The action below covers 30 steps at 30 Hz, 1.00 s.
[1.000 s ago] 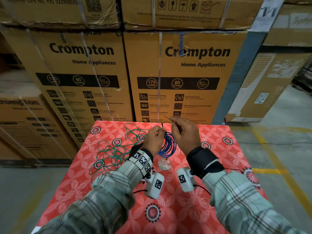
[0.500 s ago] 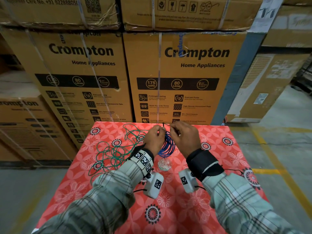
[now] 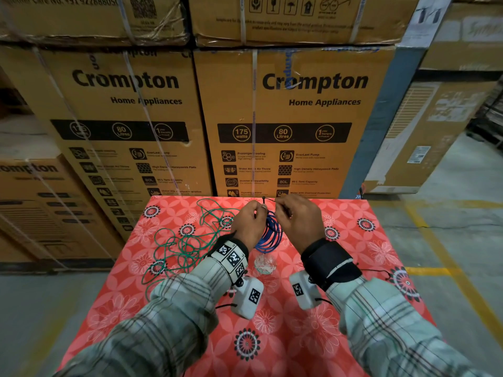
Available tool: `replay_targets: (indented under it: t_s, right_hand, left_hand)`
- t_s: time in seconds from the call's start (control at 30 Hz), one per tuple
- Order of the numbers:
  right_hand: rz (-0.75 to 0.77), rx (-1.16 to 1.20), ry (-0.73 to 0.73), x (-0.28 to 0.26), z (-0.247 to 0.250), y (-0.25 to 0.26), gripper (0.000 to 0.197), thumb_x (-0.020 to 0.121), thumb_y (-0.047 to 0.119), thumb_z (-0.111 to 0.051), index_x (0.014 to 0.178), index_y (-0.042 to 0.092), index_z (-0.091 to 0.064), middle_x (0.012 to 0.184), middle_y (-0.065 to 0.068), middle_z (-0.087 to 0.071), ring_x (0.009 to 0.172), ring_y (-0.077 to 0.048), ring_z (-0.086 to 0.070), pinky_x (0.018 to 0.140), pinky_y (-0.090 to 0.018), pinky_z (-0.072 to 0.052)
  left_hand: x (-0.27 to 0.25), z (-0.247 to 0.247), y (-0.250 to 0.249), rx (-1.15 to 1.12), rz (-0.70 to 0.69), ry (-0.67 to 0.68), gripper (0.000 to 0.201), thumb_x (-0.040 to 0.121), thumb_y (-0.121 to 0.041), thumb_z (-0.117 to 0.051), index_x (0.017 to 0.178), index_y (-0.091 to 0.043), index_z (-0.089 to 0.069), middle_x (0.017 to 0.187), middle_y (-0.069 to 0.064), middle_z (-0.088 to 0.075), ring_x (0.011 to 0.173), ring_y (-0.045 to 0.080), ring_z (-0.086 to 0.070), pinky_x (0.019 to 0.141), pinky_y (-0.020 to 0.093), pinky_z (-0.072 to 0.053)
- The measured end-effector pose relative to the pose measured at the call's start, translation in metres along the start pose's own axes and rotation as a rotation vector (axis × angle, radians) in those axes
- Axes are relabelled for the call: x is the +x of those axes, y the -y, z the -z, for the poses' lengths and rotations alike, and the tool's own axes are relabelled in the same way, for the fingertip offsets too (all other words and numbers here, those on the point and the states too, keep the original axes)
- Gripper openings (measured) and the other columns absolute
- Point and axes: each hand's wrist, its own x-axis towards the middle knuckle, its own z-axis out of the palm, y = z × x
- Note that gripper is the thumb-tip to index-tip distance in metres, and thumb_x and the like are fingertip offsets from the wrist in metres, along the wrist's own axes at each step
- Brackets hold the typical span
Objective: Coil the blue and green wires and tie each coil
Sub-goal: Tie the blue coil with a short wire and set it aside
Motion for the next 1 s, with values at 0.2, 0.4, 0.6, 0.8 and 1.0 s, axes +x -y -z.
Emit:
replay_targets:
  t_s: [0.2, 0.4, 0.6, 0.8, 1.0]
  right_hand:
    - [-0.004, -0.003, 0.017, -0.0002, -0.0015, -0.0012, 0.006, 0.082, 0.005, -0.063, 0.081, 0.009, -0.067, 0.074, -0.003, -0.065, 0.066, -0.019, -0.055, 0.059, -0.029, -0.042]
    - [-0.007, -0.015, 0.036, 0.0029, -0.0009, -0.0044, 0.007, 0.082, 0.006, -0.063, 0.083, 0.008, -0.069, 0.077, -0.005, -0.067, 0.07, -0.022, -0.06, 0.061, -0.031, -0.047]
    - [-0.028, -0.03, 0.054, 0.0039, -0.0006, -0.0082, 0.008, 0.083, 0.009, -0.061, 0.085, 0.01, -0.069, 0.077, -0.004, -0.066, 0.069, -0.021, -0.059, 0.06, -0.031, -0.046]
    - [-0.022, -0.023, 0.033, 0.0027, 0.0013, -0.0062, 0.008, 0.083, 0.008, -0.062, 0.085, 0.01, -0.069, 0.077, -0.003, -0.067, 0.068, -0.018, -0.058, 0.061, -0.025, -0.042]
    - [-0.006, -0.017, 0.03, 0.0013, 0.0, -0.0054, 0.008, 0.081, 0.007, -0.063, 0.084, 0.01, -0.069, 0.075, -0.003, -0.066, 0.066, -0.019, -0.058, 0.059, -0.03, -0.045]
  left_hand:
    - [0.0019, -0.0007, 0.0009, 0.057, -0.032, 0.011, 0.037, 0.084, -0.047, -0.035, 0.077, -0.015, -0.053, 0.069, 0.008, -0.06, 0.069, 0.032, -0.057, 0.067, 0.043, -0.048]
    - [-0.0009, 0.0014, 0.0032, 0.231, -0.111, 0.009, 0.022, 0.095, -0.036, -0.041, 0.081, -0.023, -0.051, 0.066, 0.005, -0.059, 0.068, 0.033, -0.057, 0.059, 0.037, -0.041]
    - [-0.0036, 0.0035, 0.0029, 0.298, -0.116, 0.022, 0.021, 0.096, -0.036, -0.04, 0.083, -0.023, -0.05, 0.065, 0.007, -0.06, 0.066, 0.034, -0.056, 0.06, 0.039, -0.046]
    - [-0.0055, 0.0045, 0.0055, 0.297, -0.101, 0.017, 0.023, 0.095, -0.036, -0.039, 0.085, -0.02, -0.052, 0.066, 0.006, -0.061, 0.067, 0.032, -0.057, 0.062, 0.039, -0.046]
    - [-0.0038, 0.0045, 0.0036, 0.27, -0.063, 0.019, 0.022, 0.09, -0.038, -0.037, 0.082, -0.023, -0.05, 0.075, 0.01, -0.065, 0.075, 0.034, -0.06, 0.066, 0.039, -0.047]
